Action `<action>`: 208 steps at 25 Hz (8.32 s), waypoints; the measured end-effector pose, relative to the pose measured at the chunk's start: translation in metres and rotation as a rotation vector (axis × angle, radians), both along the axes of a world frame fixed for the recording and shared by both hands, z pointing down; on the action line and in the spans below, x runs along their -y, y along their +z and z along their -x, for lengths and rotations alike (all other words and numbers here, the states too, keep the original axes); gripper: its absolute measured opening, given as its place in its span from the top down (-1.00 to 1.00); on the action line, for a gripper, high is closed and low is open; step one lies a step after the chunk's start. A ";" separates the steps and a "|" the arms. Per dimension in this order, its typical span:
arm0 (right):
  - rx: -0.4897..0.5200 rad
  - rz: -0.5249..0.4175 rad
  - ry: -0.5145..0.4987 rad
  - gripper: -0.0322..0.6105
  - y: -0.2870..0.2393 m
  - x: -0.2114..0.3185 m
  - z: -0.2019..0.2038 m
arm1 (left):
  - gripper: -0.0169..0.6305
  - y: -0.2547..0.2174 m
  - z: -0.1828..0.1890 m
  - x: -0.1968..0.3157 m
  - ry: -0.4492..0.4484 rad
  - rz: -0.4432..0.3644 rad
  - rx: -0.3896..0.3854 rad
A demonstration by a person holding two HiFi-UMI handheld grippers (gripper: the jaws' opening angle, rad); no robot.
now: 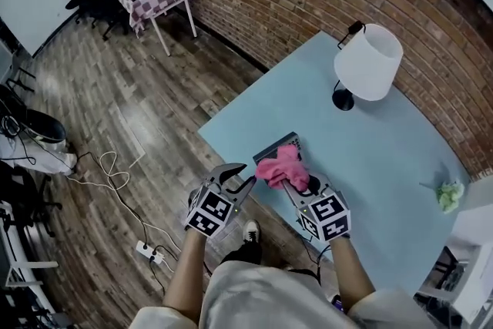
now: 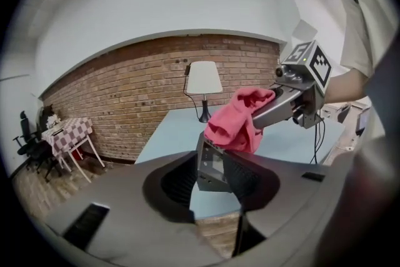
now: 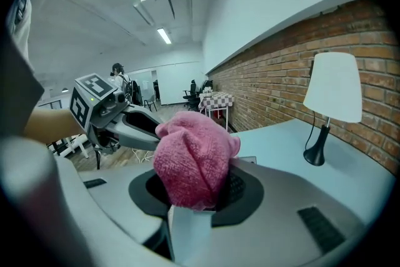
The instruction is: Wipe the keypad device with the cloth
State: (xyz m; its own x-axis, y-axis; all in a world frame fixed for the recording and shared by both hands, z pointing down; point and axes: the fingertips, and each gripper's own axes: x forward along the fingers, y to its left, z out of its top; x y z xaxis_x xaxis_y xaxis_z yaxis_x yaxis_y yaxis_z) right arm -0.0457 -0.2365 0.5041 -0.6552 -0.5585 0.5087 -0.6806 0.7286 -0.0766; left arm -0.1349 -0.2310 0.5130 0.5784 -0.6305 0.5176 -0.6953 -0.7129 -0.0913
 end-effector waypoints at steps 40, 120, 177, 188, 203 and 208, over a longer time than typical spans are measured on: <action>-0.250 0.106 0.212 0.47 0.131 0.089 -0.056 | 0.39 0.082 -0.037 0.069 0.142 0.070 -0.034; -0.097 -0.048 0.248 0.50 0.061 0.100 -0.008 | 0.36 0.082 -0.039 0.073 0.080 0.085 -0.089; -0.215 -0.010 0.196 0.49 0.086 0.075 0.023 | 0.40 0.081 -0.029 0.051 0.249 0.009 0.042; -0.294 0.020 0.194 0.52 0.115 0.053 0.012 | 0.40 0.082 -0.028 0.052 0.246 0.020 0.028; -0.375 0.083 0.166 0.52 0.166 0.013 -0.011 | 0.40 0.083 -0.027 0.051 0.252 0.047 0.009; -0.360 0.134 0.167 0.53 0.179 0.008 -0.017 | 0.40 0.083 -0.027 0.053 0.249 0.045 -0.011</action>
State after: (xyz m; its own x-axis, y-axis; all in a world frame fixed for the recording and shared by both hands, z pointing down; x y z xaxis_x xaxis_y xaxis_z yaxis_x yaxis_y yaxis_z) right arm -0.0290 -0.2446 0.6828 -0.3284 -0.5554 0.7640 -0.7888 0.6062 0.1016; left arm -0.1084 -0.2838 0.5956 0.7186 -0.4444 0.5349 -0.4984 -0.8655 -0.0495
